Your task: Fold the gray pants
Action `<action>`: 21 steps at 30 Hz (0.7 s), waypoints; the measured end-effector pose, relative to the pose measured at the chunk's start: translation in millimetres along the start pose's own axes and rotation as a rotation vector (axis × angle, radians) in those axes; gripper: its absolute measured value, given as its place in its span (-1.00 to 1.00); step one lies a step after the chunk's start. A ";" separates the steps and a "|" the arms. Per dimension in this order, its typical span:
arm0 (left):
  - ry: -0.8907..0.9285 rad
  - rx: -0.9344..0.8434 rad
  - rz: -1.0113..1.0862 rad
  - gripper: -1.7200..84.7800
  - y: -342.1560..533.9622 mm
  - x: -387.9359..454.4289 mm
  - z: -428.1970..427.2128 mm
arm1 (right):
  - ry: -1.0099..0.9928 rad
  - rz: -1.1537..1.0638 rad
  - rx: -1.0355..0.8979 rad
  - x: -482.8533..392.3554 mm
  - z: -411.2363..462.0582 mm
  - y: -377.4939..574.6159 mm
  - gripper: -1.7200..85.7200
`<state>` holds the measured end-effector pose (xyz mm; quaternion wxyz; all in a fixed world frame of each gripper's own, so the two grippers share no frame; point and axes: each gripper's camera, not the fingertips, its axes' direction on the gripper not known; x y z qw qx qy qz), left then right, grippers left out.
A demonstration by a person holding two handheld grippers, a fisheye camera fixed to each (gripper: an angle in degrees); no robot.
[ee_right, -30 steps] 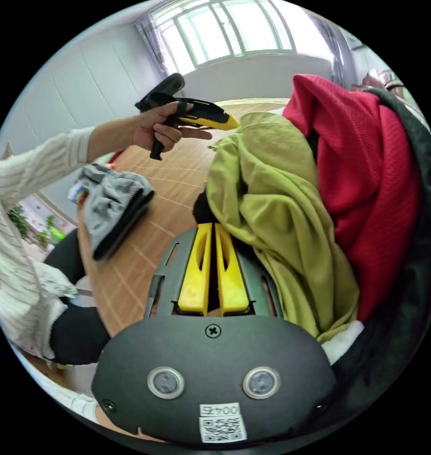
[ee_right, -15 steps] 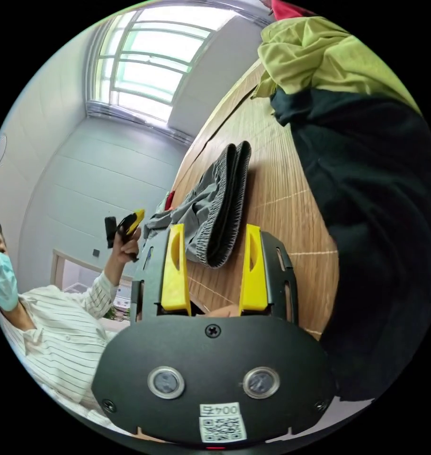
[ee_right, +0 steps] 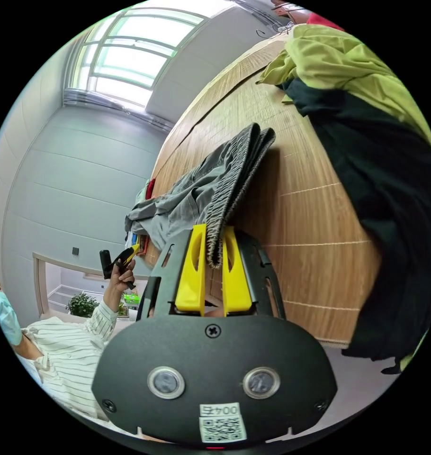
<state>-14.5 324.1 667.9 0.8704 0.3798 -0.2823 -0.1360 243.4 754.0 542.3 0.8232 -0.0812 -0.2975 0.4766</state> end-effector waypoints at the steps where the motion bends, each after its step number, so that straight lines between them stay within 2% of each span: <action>1: -0.005 -0.007 0.010 -0.96 1.7 4.2 -1.6 | 0.006 0.001 -0.005 0.4 -4.4 0.9 -0.82; 7: -0.009 -0.036 0.115 -0.95 3.8 43.4 5.8 | 0.036 0.037 -0.020 26.6 -28.3 32.8 -0.77; 10: -0.017 -0.038 0.207 -0.95 2.8 75.3 12.5 | 0.119 -0.016 0.037 5.4 -38.2 52.3 -0.74; 13: -0.128 -0.075 0.324 -0.95 2.8 114.3 25.5 | 0.335 -0.094 0.093 -41.9 -36.8 68.7 -0.76; 16: -0.283 -0.144 0.461 -0.95 0.7 158.9 48.3 | 0.539 -0.249 -0.015 -100.5 7.6 63.2 -0.83; 18: -0.420 -0.199 0.539 -0.95 -2.9 184.9 64.9 | 0.749 -0.375 -0.108 -144.1 48.1 50.0 -0.87; 21: -0.626 -0.258 0.666 -0.95 -4.6 215.9 90.9 | 0.923 -0.454 -0.148 -183.1 73.9 38.0 -0.87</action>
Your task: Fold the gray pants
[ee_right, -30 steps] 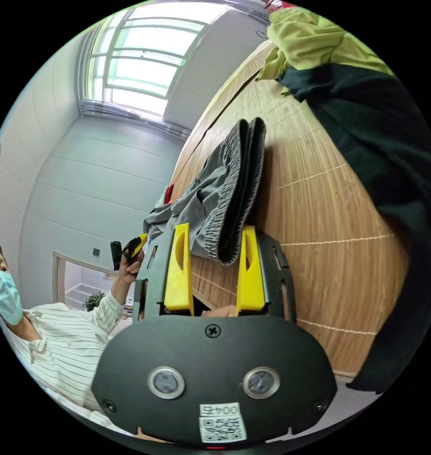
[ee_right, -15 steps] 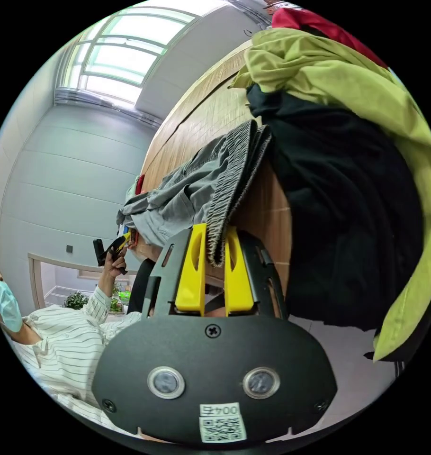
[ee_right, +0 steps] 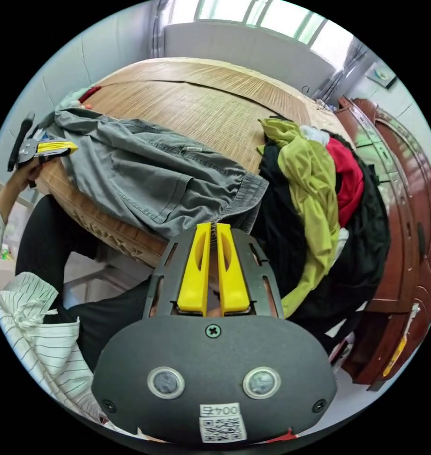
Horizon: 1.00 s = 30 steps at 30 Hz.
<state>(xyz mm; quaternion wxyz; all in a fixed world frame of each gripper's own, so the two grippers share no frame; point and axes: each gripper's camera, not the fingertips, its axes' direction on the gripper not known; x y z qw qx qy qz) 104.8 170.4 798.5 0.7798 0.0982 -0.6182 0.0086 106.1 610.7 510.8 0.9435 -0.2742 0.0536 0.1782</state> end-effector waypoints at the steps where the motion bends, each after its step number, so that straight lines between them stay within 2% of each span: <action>1: -0.039 -0.024 0.028 -0.95 -6.0 8.0 4.0 | 0.012 0.005 0.010 -2.9 -4.5 -2.6 -0.87; 4: 0.017 -0.105 0.070 -0.95 -12.6 23.2 26.6 | 0.001 -0.002 0.042 -21.0 -16.2 -8.5 -0.83; 6: 0.023 -0.169 0.126 -0.95 -11.6 40.8 45.0 | -0.010 -0.043 -0.006 -42.8 0.0 -13.6 -0.81; 11: -0.179 -0.132 0.231 -0.95 -9.4 94.2 39.2 | 0.022 -0.109 -0.204 -87.1 77.8 -15.7 -0.78; 12: -0.191 -0.136 0.236 -0.95 -10.2 98.0 38.7 | 0.063 -0.091 -0.131 -95.4 80.3 -11.2 -0.78; 16: -0.164 -0.142 0.158 -0.95 -15.2 100.2 33.0 | 0.093 -0.092 -0.102 -105.1 80.0 -7.1 -0.78; 19: -0.067 -0.116 0.102 -0.95 -13.7 85.1 24.8 | 0.039 -0.065 -0.063 -91.3 70.3 -2.7 -0.83; 21: 0.018 -0.120 0.097 -0.94 -15.0 71.2 13.8 | -0.111 0.012 0.011 -58.9 48.1 0.7 -0.85; 24: 0.113 -0.007 0.050 -0.93 -17.7 41.4 -22.5 | -0.187 0.146 0.140 -8.3 24.9 3.8 -0.77; 26: 0.140 0.095 0.012 -0.92 -30.0 15.8 -45.0 | -0.212 0.190 0.142 18.0 26.2 -3.5 -0.72; 30: 0.096 0.142 0.088 -0.87 -69.6 5.2 -45.2 | -0.266 0.257 0.046 62.6 56.9 -32.7 -0.62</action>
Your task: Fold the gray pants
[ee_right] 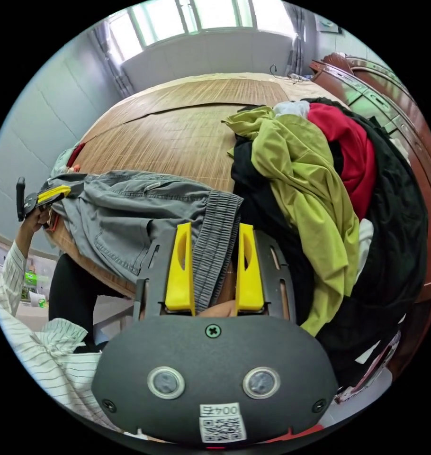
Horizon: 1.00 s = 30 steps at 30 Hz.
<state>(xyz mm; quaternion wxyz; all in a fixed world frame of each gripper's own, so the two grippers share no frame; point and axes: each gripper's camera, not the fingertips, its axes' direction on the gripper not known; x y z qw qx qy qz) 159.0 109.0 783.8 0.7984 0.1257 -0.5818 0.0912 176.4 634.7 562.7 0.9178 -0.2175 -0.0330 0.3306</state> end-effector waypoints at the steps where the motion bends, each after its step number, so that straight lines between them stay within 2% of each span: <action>1: 0.013 -0.022 0.058 -0.85 -13.5 2.2 10.9 | -0.012 0.007 -0.010 4.1 2.9 -4.4 -0.62; 5: -0.028 -0.082 0.309 -0.75 -46.3 33.7 43.3 | -0.085 0.057 -0.058 26.2 19.9 -23.2 -0.59; 10: -0.048 -0.161 0.469 -0.71 -62.9 54.7 73.3 | -0.125 0.056 -0.086 40.2 30.4 -28.3 -0.58; 16: 0.007 -0.208 0.459 -0.73 -80.5 46.4 94.3 | -0.188 0.060 -0.123 59.9 39.8 -33.6 -0.61; 19: -0.009 -0.246 0.471 -0.81 -81.2 47.7 106.3 | -0.115 0.044 -0.132 65.7 40.8 -31.3 -0.75; 20: -0.032 -0.236 0.467 -0.85 -81.0 48.0 105.4 | -0.093 0.036 -0.113 67.8 35.8 -27.8 -0.82; 24: -0.066 -0.167 0.452 -0.92 -82.0 39.6 83.8 | -0.138 0.032 0.021 76.0 1.5 -13.7 -0.89; 30: 0.009 -0.097 0.328 -0.93 -101.1 -14.3 62.2 | -0.125 0.043 0.059 91.6 7.4 -18.9 -0.89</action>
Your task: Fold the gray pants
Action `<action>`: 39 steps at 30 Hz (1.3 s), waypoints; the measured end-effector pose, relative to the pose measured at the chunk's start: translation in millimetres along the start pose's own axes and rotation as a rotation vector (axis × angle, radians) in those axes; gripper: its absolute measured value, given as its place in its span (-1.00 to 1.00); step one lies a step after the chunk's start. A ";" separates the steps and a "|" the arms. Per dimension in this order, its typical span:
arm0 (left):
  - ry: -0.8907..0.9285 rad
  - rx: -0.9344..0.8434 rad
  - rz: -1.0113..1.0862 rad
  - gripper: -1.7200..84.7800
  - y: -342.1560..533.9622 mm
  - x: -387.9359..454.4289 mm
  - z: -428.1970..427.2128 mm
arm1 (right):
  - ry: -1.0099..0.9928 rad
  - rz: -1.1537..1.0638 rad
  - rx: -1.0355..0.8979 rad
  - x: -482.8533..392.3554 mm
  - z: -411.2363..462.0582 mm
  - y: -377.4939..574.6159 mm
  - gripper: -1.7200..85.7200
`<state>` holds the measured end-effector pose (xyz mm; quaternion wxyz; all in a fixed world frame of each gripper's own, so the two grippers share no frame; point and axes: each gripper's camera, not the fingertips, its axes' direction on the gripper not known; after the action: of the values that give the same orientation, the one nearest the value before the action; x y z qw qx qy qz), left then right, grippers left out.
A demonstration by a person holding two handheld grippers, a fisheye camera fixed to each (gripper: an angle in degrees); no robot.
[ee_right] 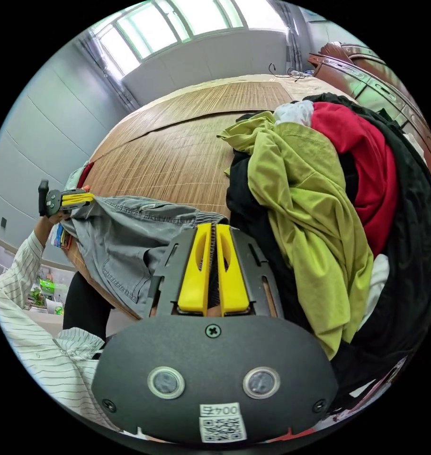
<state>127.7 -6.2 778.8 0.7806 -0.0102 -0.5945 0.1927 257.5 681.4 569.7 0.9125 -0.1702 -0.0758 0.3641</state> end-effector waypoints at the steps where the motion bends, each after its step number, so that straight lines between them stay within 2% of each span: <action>1: 0.030 -0.014 -0.067 -0.93 -2.0 -17.6 7.6 | -0.009 0.020 0.005 4.7 2.8 -0.7 -0.89; 4: 0.129 -0.109 -0.251 -0.92 -5.3 -57.9 46.2 | -0.019 0.113 -0.026 29.4 29.4 -2.1 -0.85; 8: 0.167 -0.200 -0.354 -0.87 -2.0 -85.4 73.7 | -0.045 0.158 -0.025 47.0 36.7 9.2 -0.81; 11: 0.212 -0.133 -0.432 -0.83 16.3 -104.9 52.7 | -0.022 0.120 0.027 44.3 9.9 30.1 -0.77; 15: 0.287 0.019 -0.566 -0.82 63.7 -119.6 9.1 | -0.156 0.052 0.079 43.5 -20.9 89.3 -0.73; 17: 0.376 0.110 -0.637 -0.85 102.9 -108.1 -14.1 | -0.201 0.017 0.106 44.9 -27.9 121.0 -0.71; 20: 0.396 0.165 -0.638 -0.88 144.7 -64.7 -37.1 | -0.180 -0.071 0.097 43.9 -26.1 167.2 -0.69; 23: 0.384 0.158 -0.632 -0.90 179.0 -13.4 -45.8 | -0.075 -0.196 0.075 34.0 -17.0 192.5 -0.67; 28: 0.387 0.100 -0.661 -0.90 218.4 42.2 -40.2 | -0.009 -0.350 0.087 21.2 -7.1 192.1 -0.69; 31: 0.351 0.089 -0.618 -0.90 219.9 61.8 -42.5 | -0.006 -0.374 0.086 25.2 -3.7 181.3 -0.79; 34: 0.265 0.037 -0.529 -0.91 206.3 78.6 -40.0 | -0.176 -0.282 0.097 49.2 -16.5 164.1 -0.87; 36: 0.212 -0.028 -0.481 -0.91 198.1 86.8 -32.8 | -0.352 -0.097 0.132 81.0 -29.8 152.0 -0.88; 38: 0.157 -0.110 -0.420 -0.92 194.3 98.7 -21.9 | -0.417 0.054 0.079 104.6 -21.5 149.6 -0.88; 39: 0.148 -0.095 -0.421 -0.92 195.5 100.3 -24.1 | -0.360 0.111 0.010 112.5 -8.0 151.7 -0.87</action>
<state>115.7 211.3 816.5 0.8437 0.0634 -0.5331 -0.0037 244.1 859.6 508.4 0.8637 -0.1016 -0.2264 0.4387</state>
